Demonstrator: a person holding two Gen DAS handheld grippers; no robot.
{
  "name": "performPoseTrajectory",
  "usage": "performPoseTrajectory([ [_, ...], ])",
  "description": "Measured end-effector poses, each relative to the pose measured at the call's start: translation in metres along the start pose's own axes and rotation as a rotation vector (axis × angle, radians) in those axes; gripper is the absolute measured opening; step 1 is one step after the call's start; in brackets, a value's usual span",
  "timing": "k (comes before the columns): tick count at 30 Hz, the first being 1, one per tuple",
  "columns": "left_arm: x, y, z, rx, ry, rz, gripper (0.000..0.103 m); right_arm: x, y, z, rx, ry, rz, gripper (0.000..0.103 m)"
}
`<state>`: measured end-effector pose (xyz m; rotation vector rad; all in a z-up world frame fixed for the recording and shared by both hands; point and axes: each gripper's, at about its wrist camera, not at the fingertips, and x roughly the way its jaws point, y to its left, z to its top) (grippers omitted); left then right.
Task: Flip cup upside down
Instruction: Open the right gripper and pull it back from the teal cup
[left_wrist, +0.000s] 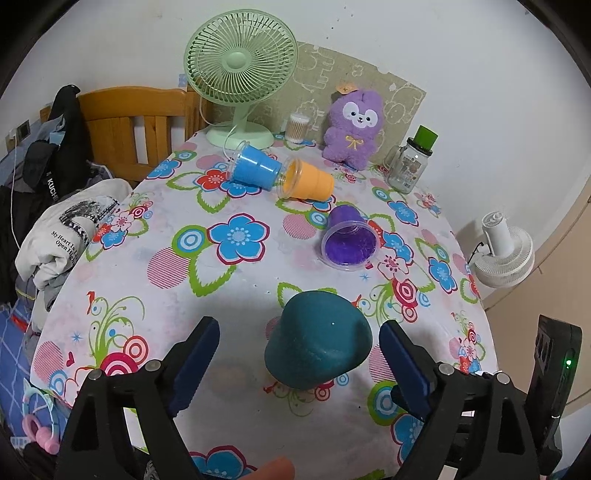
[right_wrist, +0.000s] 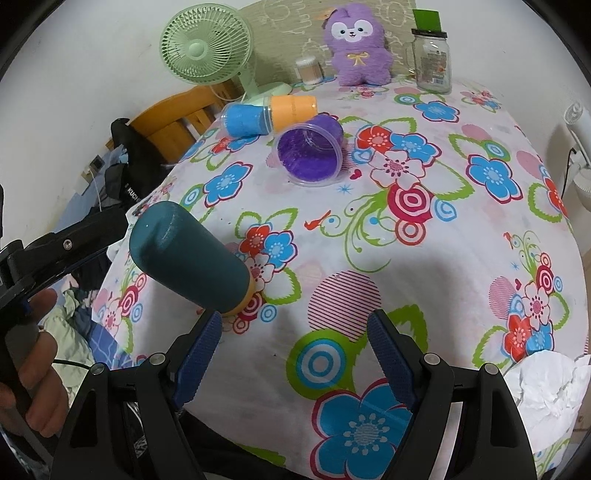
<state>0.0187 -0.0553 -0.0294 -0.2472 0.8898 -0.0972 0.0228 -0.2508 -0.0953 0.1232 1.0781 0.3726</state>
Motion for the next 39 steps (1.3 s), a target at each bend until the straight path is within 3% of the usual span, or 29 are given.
performPoseTrajectory([
  [28,-0.001,-0.001,-0.004,0.017,0.011,-0.008,0.092,-0.005,0.006,0.000,-0.007,-0.013,-0.005,0.083],
  [35,-0.013,-0.001,-0.001,0.027,-0.047,0.022,0.098,-0.028,0.016,0.005,-0.041,-0.120,-0.019,0.084],
  [37,-0.019,0.000,0.000,0.021,-0.088,0.049,0.102,-0.037,0.020,0.006,-0.056,-0.179,-0.055,0.099],
  [39,-0.025,0.001,0.000,0.020,-0.135,0.081,0.103,-0.044,0.023,0.007,-0.073,-0.233,-0.086,0.100],
])
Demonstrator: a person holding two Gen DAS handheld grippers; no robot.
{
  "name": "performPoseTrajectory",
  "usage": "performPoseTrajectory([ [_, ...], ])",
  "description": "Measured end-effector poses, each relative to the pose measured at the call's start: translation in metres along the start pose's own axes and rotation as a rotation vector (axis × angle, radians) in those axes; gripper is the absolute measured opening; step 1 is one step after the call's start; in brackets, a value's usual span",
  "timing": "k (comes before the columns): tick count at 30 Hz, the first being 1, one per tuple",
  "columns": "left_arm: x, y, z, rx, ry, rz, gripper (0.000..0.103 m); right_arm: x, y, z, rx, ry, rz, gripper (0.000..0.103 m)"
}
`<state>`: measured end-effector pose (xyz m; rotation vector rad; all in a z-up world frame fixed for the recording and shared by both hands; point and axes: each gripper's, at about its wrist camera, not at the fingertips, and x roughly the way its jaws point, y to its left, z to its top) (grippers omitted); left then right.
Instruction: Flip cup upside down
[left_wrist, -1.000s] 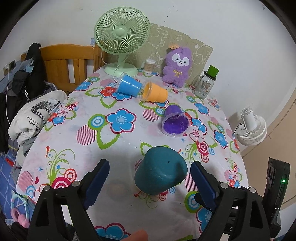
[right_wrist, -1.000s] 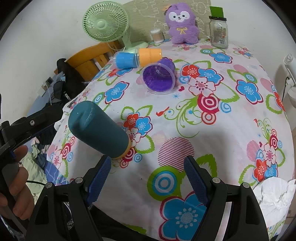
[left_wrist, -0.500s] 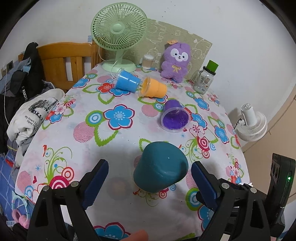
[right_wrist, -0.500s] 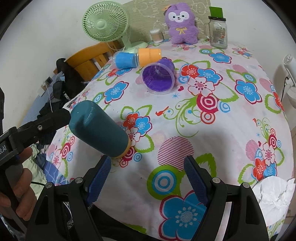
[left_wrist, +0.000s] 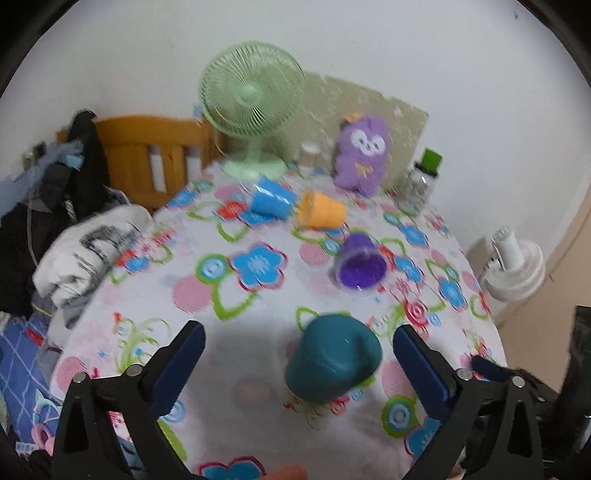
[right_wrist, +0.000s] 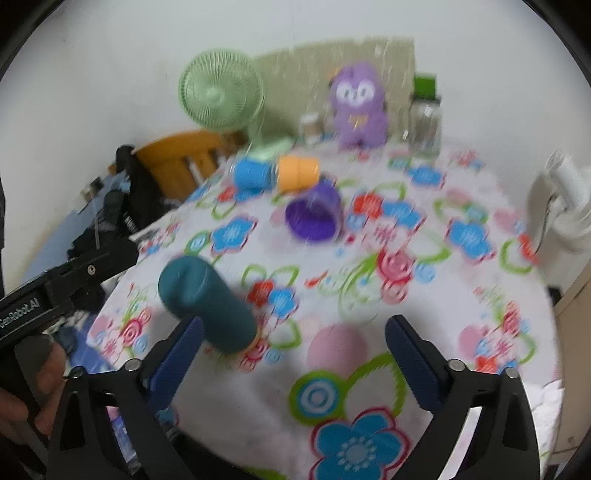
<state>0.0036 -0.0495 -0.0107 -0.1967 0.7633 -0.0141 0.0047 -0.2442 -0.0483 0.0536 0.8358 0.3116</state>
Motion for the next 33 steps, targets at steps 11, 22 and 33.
performPoseTrajectory([
  [11,-0.026,0.007,0.003,0.023,-0.154,0.072,0.103,-0.041,0.013,0.009,-0.034,-0.215,0.018,0.101],
  [22,-0.048,0.003,0.002,0.060,-0.289,0.108,0.103,-0.063,0.020,0.010,-0.065,-0.343,-0.007,0.103],
  [33,-0.054,-0.002,0.000,0.086,-0.324,0.111,0.103,-0.063,0.017,0.009,-0.057,-0.341,-0.002,0.103],
])
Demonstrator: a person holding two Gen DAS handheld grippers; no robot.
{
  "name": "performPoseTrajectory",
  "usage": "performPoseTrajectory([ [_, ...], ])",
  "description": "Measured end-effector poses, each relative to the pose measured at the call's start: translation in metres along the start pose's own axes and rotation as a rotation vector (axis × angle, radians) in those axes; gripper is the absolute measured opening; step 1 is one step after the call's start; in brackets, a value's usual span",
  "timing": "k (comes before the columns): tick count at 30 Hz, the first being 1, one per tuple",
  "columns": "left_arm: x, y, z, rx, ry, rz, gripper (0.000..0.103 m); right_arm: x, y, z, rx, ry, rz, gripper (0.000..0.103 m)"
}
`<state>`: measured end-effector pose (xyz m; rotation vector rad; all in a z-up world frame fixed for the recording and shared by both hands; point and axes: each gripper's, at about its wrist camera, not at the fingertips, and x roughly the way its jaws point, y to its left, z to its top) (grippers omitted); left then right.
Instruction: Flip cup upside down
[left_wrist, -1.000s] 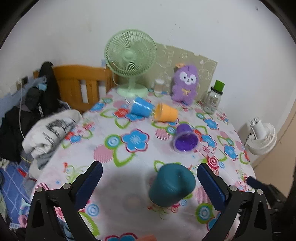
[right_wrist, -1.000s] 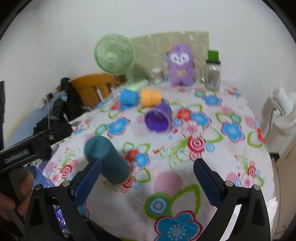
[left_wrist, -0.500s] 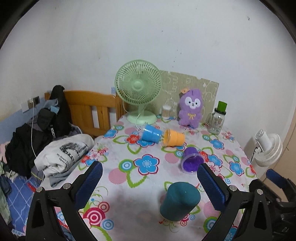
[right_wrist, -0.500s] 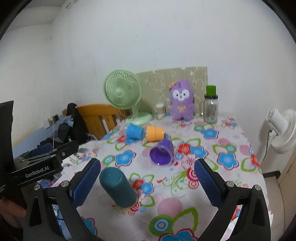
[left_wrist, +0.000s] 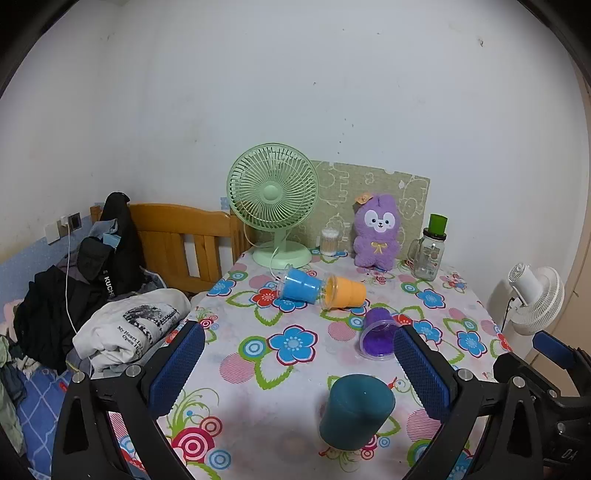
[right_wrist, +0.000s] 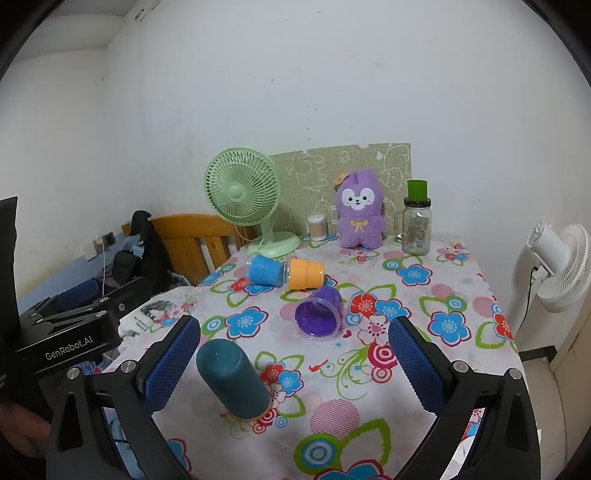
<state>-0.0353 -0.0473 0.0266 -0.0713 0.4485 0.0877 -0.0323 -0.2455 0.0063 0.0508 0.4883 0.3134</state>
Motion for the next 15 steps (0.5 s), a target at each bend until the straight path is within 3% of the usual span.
performPoseTrajectory([
  [15,0.0003,-0.0035,-0.0022,0.002,0.006,-0.006,0.103,0.0012,0.0003,-0.0016,0.000,0.009,0.004,0.103],
])
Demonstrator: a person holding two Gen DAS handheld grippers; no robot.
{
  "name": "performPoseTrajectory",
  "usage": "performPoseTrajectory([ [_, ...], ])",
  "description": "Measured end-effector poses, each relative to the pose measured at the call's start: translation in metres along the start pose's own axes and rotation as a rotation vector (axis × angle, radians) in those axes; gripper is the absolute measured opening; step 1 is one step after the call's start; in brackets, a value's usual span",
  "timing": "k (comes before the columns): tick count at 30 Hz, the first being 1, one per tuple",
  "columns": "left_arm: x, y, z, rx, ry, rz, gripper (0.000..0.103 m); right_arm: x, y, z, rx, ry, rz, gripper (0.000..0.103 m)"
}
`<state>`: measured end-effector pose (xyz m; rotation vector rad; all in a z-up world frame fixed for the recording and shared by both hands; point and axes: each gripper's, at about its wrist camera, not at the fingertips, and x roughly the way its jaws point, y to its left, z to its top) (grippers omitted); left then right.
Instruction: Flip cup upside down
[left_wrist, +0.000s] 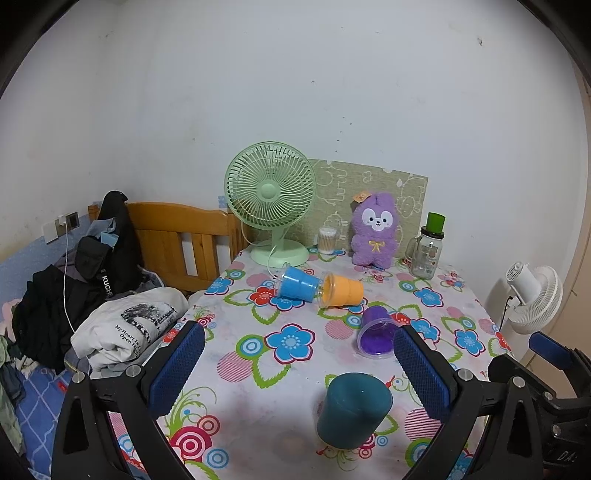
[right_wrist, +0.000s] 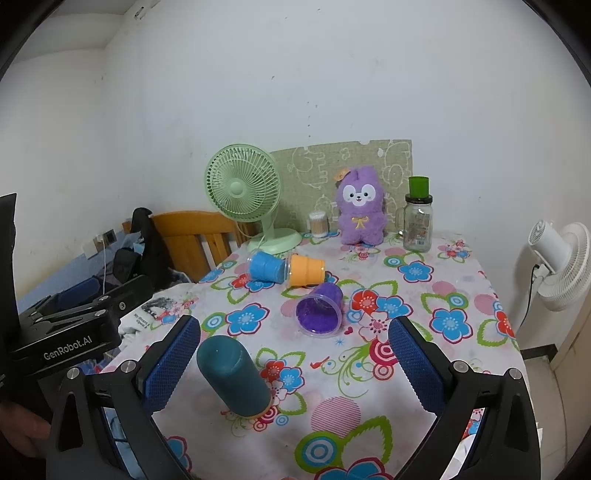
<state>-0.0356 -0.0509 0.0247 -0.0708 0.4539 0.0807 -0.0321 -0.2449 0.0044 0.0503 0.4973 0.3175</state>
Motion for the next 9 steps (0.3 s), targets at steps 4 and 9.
performPoseTrajectory([
  [4,-0.0004,-0.0009,-0.0003,0.000,0.000,0.000,0.103,0.0004,0.0003,-0.0004,0.001,0.001,0.001,0.103],
  [9,-0.0002,-0.0009,-0.0002,0.001,0.001,-0.001,0.103,0.0005,0.0004,-0.0007,0.000,0.003,0.001,0.103],
])
